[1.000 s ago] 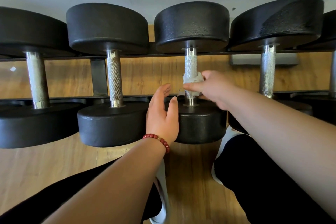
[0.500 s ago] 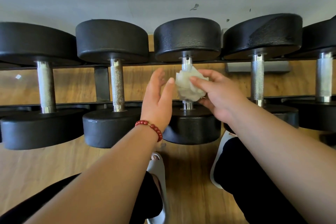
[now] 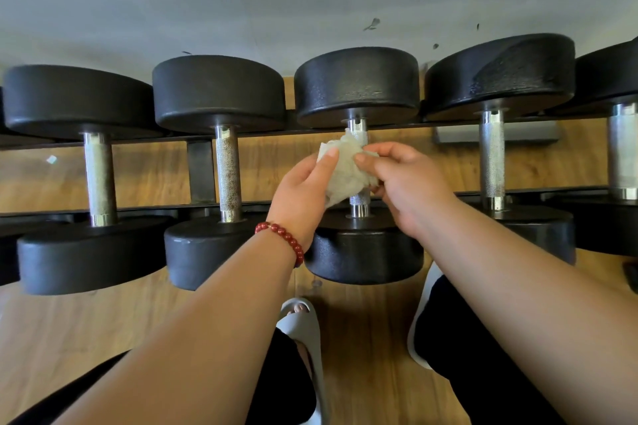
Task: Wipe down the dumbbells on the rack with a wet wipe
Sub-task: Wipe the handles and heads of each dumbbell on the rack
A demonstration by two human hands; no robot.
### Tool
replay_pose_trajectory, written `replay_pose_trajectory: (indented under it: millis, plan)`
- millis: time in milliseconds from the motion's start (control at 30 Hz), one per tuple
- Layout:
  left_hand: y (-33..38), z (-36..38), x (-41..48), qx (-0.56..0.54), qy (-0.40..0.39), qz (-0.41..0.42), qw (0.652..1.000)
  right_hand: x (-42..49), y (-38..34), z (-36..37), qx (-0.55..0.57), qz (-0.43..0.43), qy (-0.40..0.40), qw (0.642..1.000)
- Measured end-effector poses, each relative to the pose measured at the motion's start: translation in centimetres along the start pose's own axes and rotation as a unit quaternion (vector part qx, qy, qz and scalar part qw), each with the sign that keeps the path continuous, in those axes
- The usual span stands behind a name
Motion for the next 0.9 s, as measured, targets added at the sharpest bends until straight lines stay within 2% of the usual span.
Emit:
replay_pose_trajectory:
  millis: [133,200,300,400,500,633,733,900]
  plan:
    - [0.6,-1.0,0.4,0.038,0.065,0.021,0.997,-0.4,-0.3,-0.5,-0.028,-0.023,0.015,0.999]
    - [2.0,-1.6,0.4,0.106,0.107,0.064,0.986,-0.7,-1.0,-1.1,-0.092,-0.063,0.024,0.993]
    - [3.1,-2.1,0.5,0.220,0.151,0.114,0.957,-1.4,-1.4,-1.8,-0.240,-0.126,0.030,0.962]
    - [0.9,-1.4,1.5,0.257,0.119,0.067,0.957,-1.9,-0.1,-2.1,-0.305,-0.139,0.045,0.941]
    - [-0.3,0.4,1.9,0.293,0.045,0.025,0.955,-2.0,0.7,-2.3,-0.290,-0.124,0.067,0.947]
    - [-0.7,0.3,2.6,0.262,0.027,-0.020,0.964,-2.1,0.7,-2.1,-0.268,-0.131,0.057,0.953]
    - [-1.7,0.2,3.3,0.169,0.020,-0.034,0.985,-2.1,0.9,-2.1,-0.252,-0.135,0.053,0.957]
    - [-2.4,0.5,4.7,0.189,-0.007,-0.078,0.979,-2.1,1.2,-2.2,-0.237,-0.139,0.045,0.960]
Point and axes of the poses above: each hand's wrist, its own x-axis towards the middle knuckle, its own z-axis out of the palm, y = z × x, the point moved 9 cm from there along x, towards the middle knuckle, and after that the axes turned 3 degrees about -z, right-handed, at the moved point
